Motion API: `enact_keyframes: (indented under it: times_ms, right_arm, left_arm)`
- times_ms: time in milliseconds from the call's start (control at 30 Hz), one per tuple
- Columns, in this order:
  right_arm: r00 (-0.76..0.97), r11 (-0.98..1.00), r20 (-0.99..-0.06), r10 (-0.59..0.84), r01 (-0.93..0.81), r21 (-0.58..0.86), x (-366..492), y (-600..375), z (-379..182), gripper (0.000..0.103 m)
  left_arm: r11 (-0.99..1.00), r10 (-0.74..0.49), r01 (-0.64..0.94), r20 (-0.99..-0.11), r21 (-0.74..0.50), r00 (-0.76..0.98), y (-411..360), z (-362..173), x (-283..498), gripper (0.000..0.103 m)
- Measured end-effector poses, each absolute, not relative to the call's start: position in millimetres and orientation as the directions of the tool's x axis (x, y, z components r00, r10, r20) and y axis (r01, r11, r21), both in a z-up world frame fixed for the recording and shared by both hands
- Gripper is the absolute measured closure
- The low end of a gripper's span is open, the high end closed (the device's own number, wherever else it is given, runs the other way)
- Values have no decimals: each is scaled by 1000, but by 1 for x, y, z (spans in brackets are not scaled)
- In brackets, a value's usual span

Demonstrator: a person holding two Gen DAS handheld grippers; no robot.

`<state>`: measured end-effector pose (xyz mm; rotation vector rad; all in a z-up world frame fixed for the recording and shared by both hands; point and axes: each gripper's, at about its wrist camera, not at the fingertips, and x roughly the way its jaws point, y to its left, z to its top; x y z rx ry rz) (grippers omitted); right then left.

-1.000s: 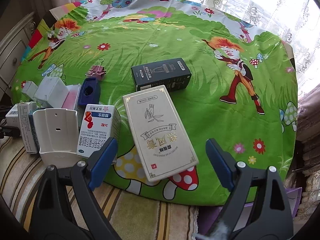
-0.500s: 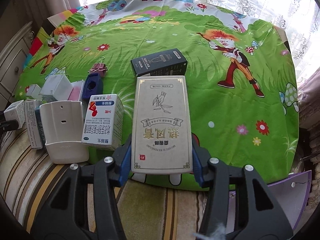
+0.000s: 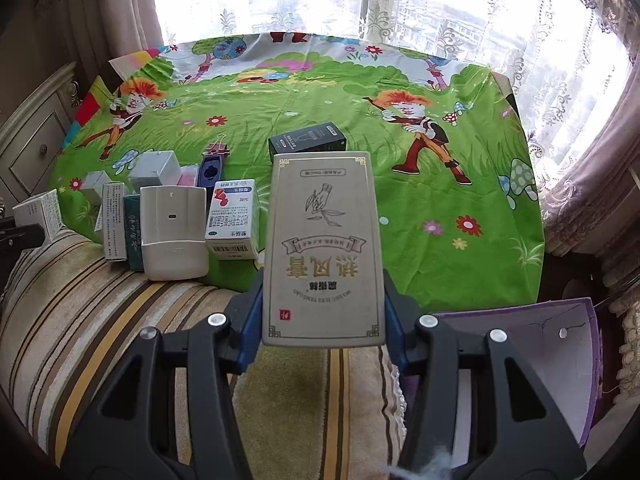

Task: Organize rigid objects
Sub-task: 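Grasp white carton with red print with left tool while right grasps cream calligraphy box, then carry both held boxes into the purple box and open both tools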

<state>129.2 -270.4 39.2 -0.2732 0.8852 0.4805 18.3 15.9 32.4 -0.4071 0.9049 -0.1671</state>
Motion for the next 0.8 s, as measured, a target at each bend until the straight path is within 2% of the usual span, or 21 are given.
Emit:
enact_keyframes:
  times_ms: [800]
  right_arm:
    - [660, 940, -727, 188, -336, -61, 76, -346, 59, 48]
  left_arm:
    - [900, -430, 189, -734, -392, 526, -114, 51, 43, 31]
